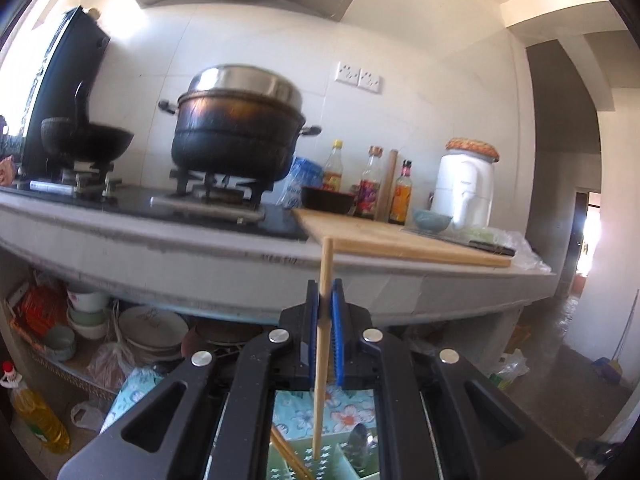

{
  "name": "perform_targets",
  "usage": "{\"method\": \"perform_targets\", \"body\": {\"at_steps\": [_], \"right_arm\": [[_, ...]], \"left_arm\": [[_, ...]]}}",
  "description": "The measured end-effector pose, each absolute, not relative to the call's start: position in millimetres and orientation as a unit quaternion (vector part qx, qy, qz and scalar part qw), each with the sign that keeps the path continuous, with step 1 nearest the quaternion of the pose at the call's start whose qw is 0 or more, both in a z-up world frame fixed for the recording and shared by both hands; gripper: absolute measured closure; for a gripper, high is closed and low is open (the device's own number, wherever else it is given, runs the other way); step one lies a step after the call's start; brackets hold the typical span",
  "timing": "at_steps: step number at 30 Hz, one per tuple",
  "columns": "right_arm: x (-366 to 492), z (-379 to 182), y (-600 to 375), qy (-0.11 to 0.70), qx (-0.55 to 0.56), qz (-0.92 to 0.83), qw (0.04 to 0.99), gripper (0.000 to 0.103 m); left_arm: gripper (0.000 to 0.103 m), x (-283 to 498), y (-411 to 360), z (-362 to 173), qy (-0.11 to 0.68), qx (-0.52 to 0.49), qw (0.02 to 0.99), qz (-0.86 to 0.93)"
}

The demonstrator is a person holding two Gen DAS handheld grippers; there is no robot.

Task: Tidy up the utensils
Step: 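Lower the chopstick into the mint holder and open the left tool, then move the left tool down toward the last chopsticks on the bedspread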

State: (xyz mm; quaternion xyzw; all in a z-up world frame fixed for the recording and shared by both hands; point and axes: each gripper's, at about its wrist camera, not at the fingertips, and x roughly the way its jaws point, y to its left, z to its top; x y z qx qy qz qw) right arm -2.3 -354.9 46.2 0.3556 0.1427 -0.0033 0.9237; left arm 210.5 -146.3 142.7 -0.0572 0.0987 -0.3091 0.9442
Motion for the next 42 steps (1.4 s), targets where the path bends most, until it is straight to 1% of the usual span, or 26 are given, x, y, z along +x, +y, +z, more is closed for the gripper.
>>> {"method": "perform_targets", "body": {"at_steps": [6,8,9,10,11,13,14,16,19,25,30,36,42], "right_arm": [[-3,46,-354,0.146,0.353,-0.007,0.924,0.099],[-5,49,-354,0.143,0.347,-0.010,0.927,0.099],[-5,50,-354,0.141,0.345,-0.010,0.928,0.099],[-6,52,-354,0.139,0.343,-0.010,0.929,0.099],[-7,54,-354,0.136,0.340,-0.010,0.931,0.099],[-8,60,-353,0.130,0.329,-0.011,0.935,0.099],[-8,64,-352,0.127,0.323,-0.010,0.938,0.099],[-10,76,-348,0.115,0.309,-0.005,0.944,0.099],[-15,98,-342,0.090,0.283,0.005,0.955,0.099],[-13,146,-324,0.043,0.218,0.035,0.974,0.099],[6,170,-311,0.022,0.168,0.048,0.984,0.099],[46,168,-300,0.050,0.124,0.038,0.990,0.099],[81,145,-275,0.088,0.077,0.019,0.993,0.099]], "left_arm": [[0.097,216,-133,94,0.145,-0.086,0.938,-0.304],[0.094,209,-125,87,0.156,-0.094,0.934,-0.309],[0.087,205,-122,84,0.161,-0.096,0.932,-0.309],[0.074,200,-117,82,0.166,-0.097,0.931,-0.311],[0.069,194,-112,81,0.170,-0.097,0.931,-0.309],[0.054,184,-104,79,0.169,-0.097,0.932,-0.306],[0.051,177,-100,79,0.169,-0.094,0.932,-0.306],[0.040,166,-93,81,0.170,-0.094,0.932,-0.306],[0.033,152,-85,83,0.168,-0.094,0.930,-0.311],[0.026,128,-70,78,0.178,-0.091,0.928,-0.314],[0.024,114,-63,62,0.200,-0.079,0.925,-0.314],[0.022,100,-57,48,0.206,-0.046,0.929,-0.303],[0.020,93,-52,36,0.214,-0.034,0.932,-0.290]]}}
